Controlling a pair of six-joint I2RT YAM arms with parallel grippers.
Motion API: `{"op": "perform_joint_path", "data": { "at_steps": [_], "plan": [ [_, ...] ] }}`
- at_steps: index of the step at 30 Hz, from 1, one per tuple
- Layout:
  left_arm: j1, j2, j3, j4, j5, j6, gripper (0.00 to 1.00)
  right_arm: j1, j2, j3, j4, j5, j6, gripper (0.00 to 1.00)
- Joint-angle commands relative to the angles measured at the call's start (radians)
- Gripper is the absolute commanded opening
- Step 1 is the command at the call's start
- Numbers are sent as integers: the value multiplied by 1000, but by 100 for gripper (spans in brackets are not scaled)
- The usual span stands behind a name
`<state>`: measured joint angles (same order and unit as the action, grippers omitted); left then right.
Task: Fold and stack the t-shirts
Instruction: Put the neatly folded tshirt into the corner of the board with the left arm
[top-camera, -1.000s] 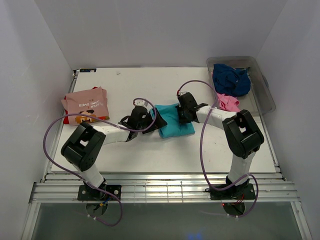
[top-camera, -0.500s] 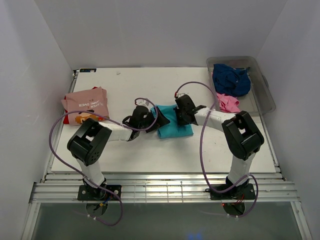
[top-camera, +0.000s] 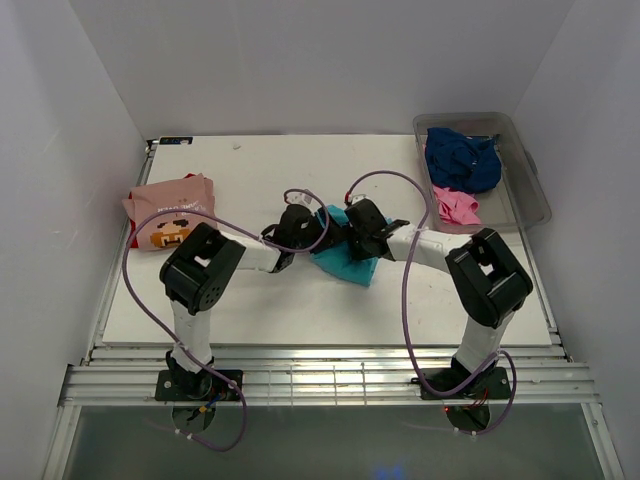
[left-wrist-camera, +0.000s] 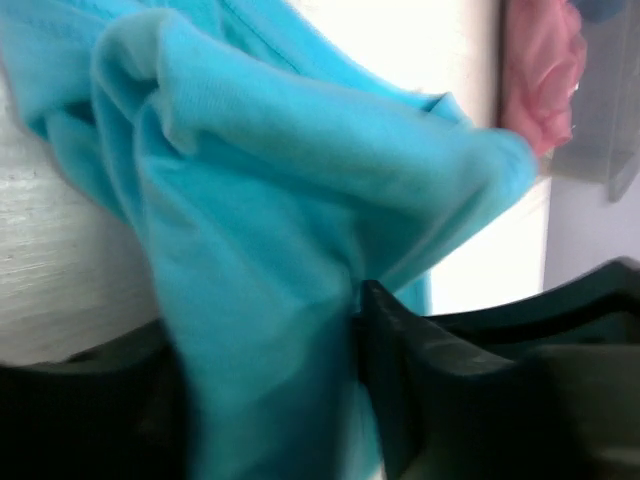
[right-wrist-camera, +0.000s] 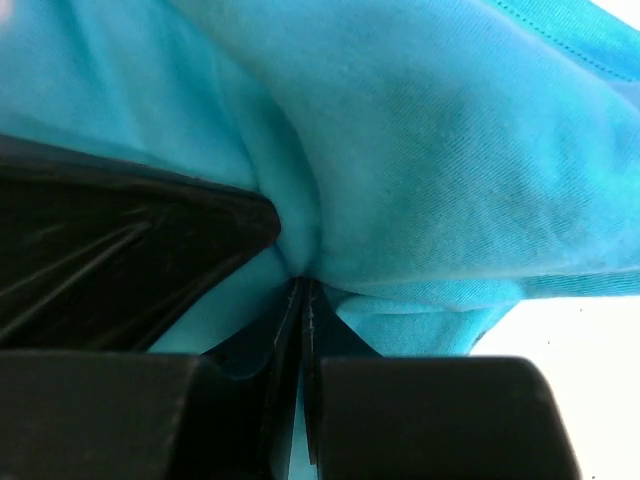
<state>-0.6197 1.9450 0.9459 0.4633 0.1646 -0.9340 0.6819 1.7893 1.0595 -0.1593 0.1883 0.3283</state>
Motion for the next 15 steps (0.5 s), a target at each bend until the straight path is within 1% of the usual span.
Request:
{"op": "perform_joint_path", "data": {
  "at_steps": [1, 2, 3, 4, 6, 7, 10, 11, 13, 14, 15],
  "plan": [
    [-28, 52, 10, -72, 19, -2, 58, 13, -11, -44, -52, -6, 15, 8],
    [-28, 58, 11, -75, 21, -8, 47, 13, -16, -47, -52, -3, 17, 8],
    [-26, 71, 11, -77, 23, -9, 40, 13, -19, -52, -49, -3, 17, 8],
    [-28, 75, 14, -77, 33, -9, 28, 13, -25, -58, -48, 0, 18, 8],
    [-29, 91, 17, -78, 41, -6, 18, 13, -33, -65, -43, 0, 21, 8],
    [-29, 92, 19, -78, 44, -5, 9, 13, -37, -73, -43, 0, 25, 8],
    [-31, 74, 16, -81, 35, 18, 0, 13, -56, -95, -42, 3, 35, 8],
    [-31, 62, 20, -115, 24, 27, 0, 13, -64, -102, -40, 7, 40, 8],
    [-28, 13, 43, -188, -5, 96, 0, 13, -102, -113, -54, 26, 44, 8],
    [-28, -6, 59, -278, -43, 127, 0, 13, -117, -116, -63, 36, 46, 8],
    [-23, -26, 97, -329, -69, 186, 0, 13, -132, -113, -77, 43, 45, 8]
  ]
}}
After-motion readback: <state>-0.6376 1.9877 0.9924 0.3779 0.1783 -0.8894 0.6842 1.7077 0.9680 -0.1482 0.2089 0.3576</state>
